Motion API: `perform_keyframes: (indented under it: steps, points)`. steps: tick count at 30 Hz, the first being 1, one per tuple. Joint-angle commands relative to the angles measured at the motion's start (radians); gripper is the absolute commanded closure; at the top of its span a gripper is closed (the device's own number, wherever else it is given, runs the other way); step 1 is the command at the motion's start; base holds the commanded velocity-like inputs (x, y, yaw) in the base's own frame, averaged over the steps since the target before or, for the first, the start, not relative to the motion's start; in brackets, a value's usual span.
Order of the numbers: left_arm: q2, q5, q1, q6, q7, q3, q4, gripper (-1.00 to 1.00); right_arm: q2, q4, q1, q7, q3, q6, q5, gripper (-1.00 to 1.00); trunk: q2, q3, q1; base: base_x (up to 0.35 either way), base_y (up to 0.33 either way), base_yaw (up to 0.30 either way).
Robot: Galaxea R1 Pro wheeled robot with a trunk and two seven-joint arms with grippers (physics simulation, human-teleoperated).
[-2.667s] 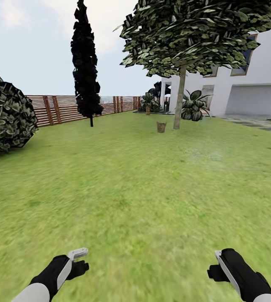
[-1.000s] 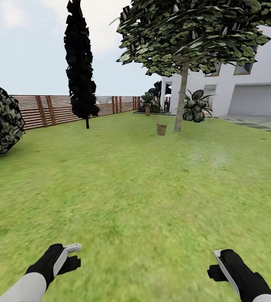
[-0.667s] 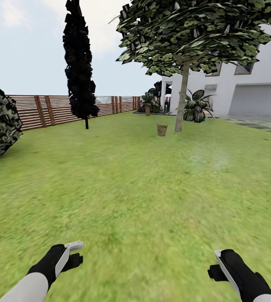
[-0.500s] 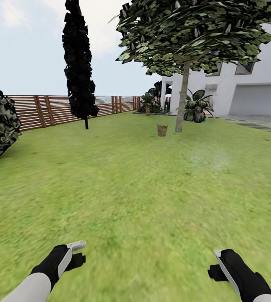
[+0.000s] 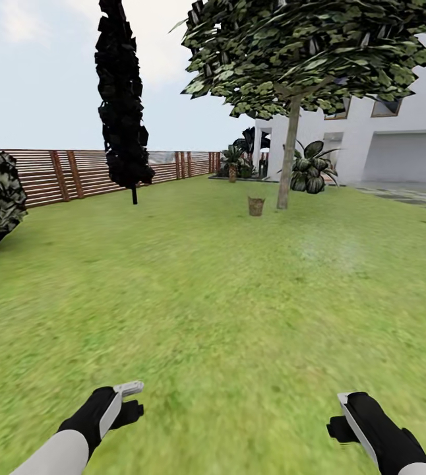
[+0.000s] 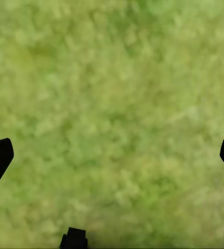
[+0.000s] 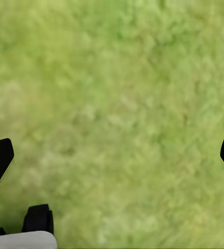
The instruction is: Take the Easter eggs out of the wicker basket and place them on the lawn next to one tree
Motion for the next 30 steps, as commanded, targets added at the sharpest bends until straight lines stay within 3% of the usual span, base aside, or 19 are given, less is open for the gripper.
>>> perform_keyframes:
  steps: [1,8,20,30]
  points:
    - [-0.004,0.0,0.0,0.005,0.002,0.002,0.002,-1.0,-0.001,-0.001,-0.001,-0.002,0.005,0.005,-0.002,-1.0,-0.001,-0.001,0.001,0.344,0.0,0.0]
    - [-0.014,-0.002,0.0,0.005,0.002,0.002,0.01,-1.0,-0.002,-0.001,0.0,-0.002,0.003,0.005,-0.002,-1.0,-0.001,-0.001,0.001,0.343,0.0,-0.021]
    - [-0.014,-0.002,0.0,0.003,0.003,0.002,0.011,-1.0,-0.001,-0.001,0.0,-0.002,0.004,0.005,-0.002,-1.0,-0.001,-0.001,0.001,0.343,0.0,-0.256]
    - [-0.03,-0.002,0.0,0.003,0.003,0.001,0.012,-1.0,-0.01,-0.001,0.0,0.006,-0.001,0.002,-0.008,-1.0,-0.001,-0.001,0.001,0.343,0.0,-0.024]
